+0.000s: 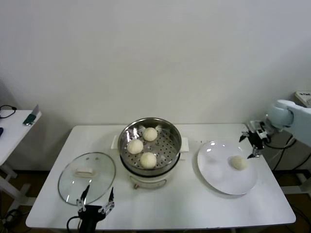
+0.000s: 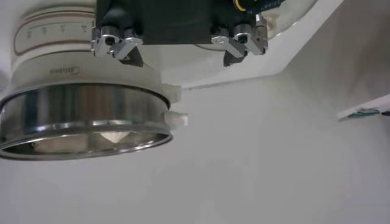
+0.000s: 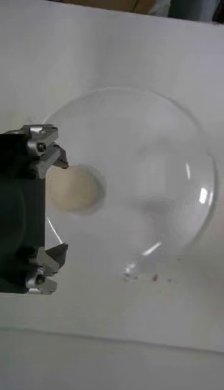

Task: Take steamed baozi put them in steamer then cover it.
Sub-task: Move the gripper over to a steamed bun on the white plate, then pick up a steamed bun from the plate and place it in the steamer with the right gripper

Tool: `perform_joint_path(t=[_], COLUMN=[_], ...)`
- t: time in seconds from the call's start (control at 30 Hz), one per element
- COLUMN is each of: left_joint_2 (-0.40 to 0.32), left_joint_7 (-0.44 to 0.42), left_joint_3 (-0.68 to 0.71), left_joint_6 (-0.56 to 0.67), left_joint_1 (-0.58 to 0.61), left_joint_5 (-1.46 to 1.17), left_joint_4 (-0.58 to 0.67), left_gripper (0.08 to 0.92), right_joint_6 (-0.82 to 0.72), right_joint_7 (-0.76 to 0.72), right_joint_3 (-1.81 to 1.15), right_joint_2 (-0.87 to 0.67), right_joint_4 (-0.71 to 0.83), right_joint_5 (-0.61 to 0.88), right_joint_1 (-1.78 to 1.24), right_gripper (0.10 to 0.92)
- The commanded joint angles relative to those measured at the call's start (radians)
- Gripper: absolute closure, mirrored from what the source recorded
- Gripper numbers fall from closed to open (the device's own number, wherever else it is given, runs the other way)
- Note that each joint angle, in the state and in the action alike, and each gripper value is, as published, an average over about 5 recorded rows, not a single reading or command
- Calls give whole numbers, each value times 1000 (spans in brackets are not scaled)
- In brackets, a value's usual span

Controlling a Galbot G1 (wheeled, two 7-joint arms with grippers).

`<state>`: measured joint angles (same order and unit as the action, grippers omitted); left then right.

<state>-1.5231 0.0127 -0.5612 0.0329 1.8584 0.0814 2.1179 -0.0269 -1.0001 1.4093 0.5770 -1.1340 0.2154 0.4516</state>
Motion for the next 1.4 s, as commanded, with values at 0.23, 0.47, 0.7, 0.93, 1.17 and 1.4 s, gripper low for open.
perform_joint_path(t=[0.23, 0.47, 0.7, 0.93, 1.17, 1.4], left_joint_2=[-1, 1, 1, 0, -1, 7], left_joint_7=[2, 4, 6, 5, 5, 2], left_joint_3=[-2, -4, -5, -3, 4, 3], left_joint_6=[1, 1, 1, 0, 1, -3], left_joint_1=[3, 5, 8, 10, 10, 7], left_joint_5=[-3, -7, -9, -9, -6, -7], left_joint_4=[-11, -13, -8, 3, 10, 22], left_gripper=[177, 177, 177, 177, 177, 177], right_joint_6=[-42, -35, -41, -51, -83, -138], right_joint_7=[33, 54, 46, 0, -8, -28], right_joint_3=[-286, -329, -308, -204, 87, 477], right_joint_2=[58, 140, 155, 119, 107, 256], right_joint_4=[183, 245, 242, 191, 56, -142], right_joint_5=[-91, -94, -100, -74, 96, 475], right_joint_1=[-341, -371, -354, -237, 110, 649], right_gripper=[203, 203, 209, 345, 379, 381])
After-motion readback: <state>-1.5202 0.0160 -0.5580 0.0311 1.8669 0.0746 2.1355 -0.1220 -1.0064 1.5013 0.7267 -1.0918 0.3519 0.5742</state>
